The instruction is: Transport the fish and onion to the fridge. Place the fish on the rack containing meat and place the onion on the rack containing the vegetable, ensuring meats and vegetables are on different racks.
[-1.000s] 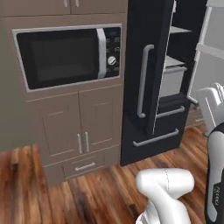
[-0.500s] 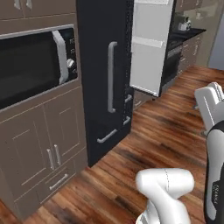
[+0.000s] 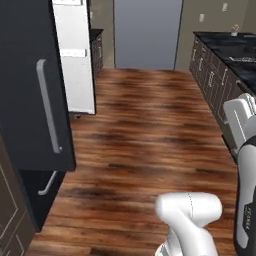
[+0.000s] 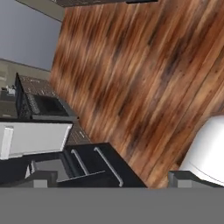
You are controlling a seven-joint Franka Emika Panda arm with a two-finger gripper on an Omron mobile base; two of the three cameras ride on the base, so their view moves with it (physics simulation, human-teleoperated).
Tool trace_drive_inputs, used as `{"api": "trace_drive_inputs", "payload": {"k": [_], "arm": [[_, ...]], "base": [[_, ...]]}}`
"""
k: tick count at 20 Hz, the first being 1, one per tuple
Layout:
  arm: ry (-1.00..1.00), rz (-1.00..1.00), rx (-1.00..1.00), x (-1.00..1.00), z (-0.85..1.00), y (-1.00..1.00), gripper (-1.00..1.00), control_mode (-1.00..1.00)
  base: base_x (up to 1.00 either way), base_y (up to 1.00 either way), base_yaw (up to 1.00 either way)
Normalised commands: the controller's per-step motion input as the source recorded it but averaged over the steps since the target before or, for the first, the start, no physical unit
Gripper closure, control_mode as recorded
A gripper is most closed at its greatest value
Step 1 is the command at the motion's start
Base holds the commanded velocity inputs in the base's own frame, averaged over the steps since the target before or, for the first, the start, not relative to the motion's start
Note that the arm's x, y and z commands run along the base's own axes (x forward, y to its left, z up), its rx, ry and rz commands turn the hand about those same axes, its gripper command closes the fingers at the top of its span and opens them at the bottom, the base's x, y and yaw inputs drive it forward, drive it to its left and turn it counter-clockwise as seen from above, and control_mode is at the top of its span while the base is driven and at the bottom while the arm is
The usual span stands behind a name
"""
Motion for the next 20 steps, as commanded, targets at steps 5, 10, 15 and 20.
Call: {"api": "trace_drive_inputs", "payload": {"k": [5, 10, 15, 20], "arm": [[0.00, 0.00, 0.00, 0.00, 0.00, 0.00, -1.00, 1.00], [0.00, 0.00, 0.00, 0.00, 0.00, 0.00, -1.00, 1.00], [0.00, 0.00, 0.00, 0.00, 0.00, 0.00, -1.00, 1.00], [0.00, 0.00, 0.00, 0.00, 0.00, 0.00, -1.00, 1.00]], "base": [[-1.00, 0.70, -0.23], [-0.93, -0.86, -0.09], [-0.02, -1.00, 0.00], [-0.04, -1.00, 0.00]]}}
